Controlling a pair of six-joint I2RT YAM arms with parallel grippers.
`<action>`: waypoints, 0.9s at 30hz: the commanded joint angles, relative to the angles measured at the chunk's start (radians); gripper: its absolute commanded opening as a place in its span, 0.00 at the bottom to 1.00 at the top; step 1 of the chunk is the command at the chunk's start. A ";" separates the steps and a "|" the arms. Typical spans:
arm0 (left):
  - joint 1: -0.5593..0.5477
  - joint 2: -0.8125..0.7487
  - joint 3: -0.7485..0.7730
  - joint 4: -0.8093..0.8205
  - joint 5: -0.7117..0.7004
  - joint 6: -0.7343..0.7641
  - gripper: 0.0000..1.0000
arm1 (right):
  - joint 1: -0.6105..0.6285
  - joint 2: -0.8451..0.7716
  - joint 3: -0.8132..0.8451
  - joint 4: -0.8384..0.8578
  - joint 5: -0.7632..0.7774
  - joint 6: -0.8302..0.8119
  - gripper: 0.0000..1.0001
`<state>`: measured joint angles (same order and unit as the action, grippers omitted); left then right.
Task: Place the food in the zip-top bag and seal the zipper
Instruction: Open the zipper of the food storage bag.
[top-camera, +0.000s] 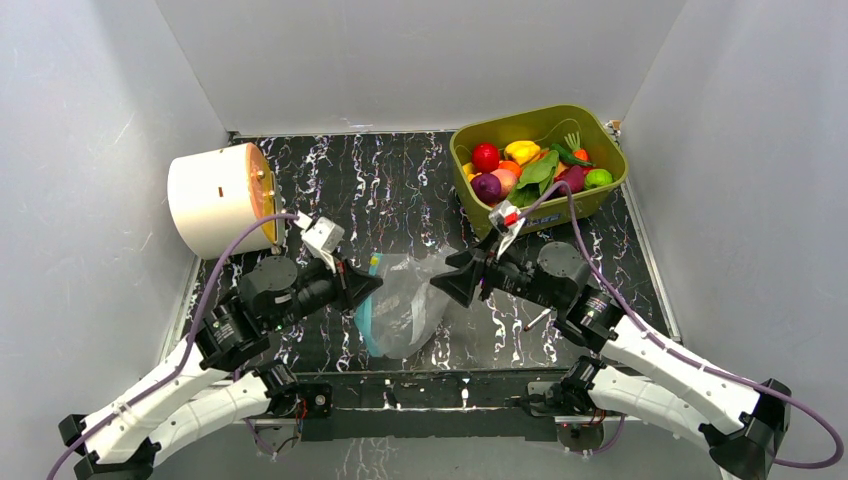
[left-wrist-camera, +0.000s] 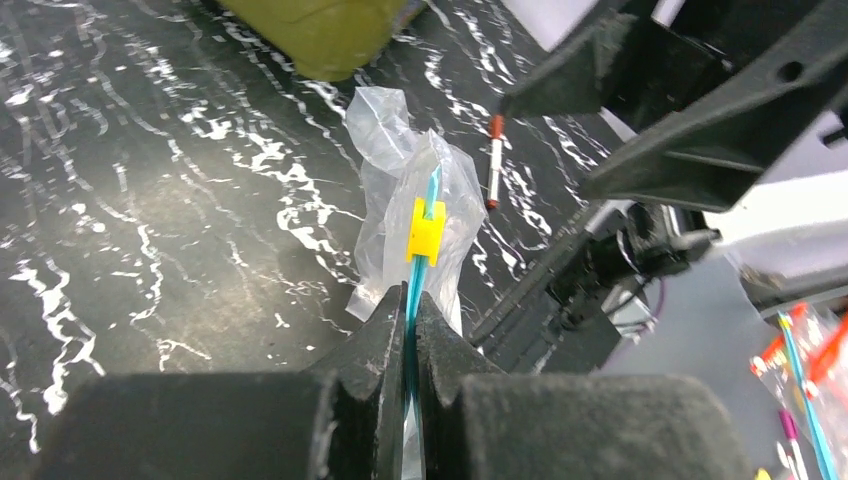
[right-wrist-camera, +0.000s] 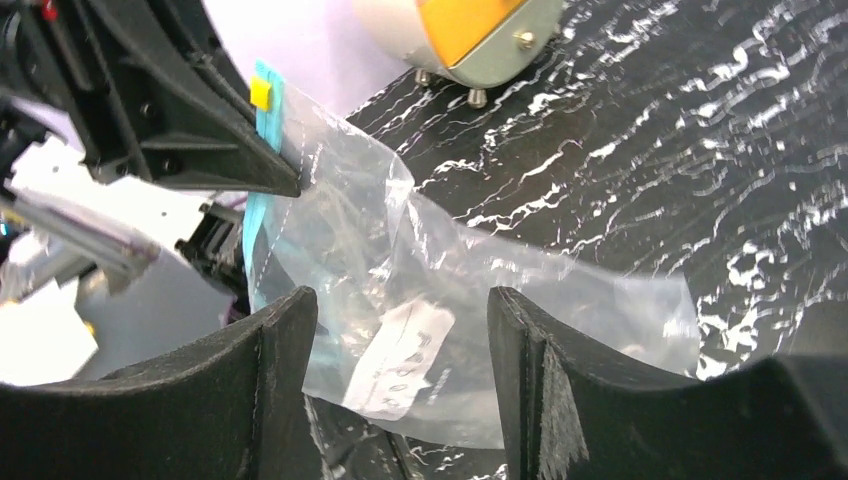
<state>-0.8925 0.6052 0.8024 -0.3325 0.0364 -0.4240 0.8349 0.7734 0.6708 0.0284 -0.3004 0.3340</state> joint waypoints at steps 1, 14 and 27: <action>-0.005 0.039 0.049 -0.006 -0.194 -0.068 0.00 | -0.005 0.017 0.056 -0.023 0.207 0.241 0.61; -0.005 0.128 0.109 -0.027 -0.396 -0.301 0.00 | 0.125 0.244 0.195 -0.164 0.338 0.433 0.55; -0.004 0.183 0.142 -0.098 -0.466 -0.473 0.00 | 0.446 0.427 0.346 -0.192 0.711 0.453 0.62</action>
<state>-0.8925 0.7868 0.9165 -0.4034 -0.3866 -0.8253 1.2221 1.1473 0.9451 -0.1768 0.2752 0.7811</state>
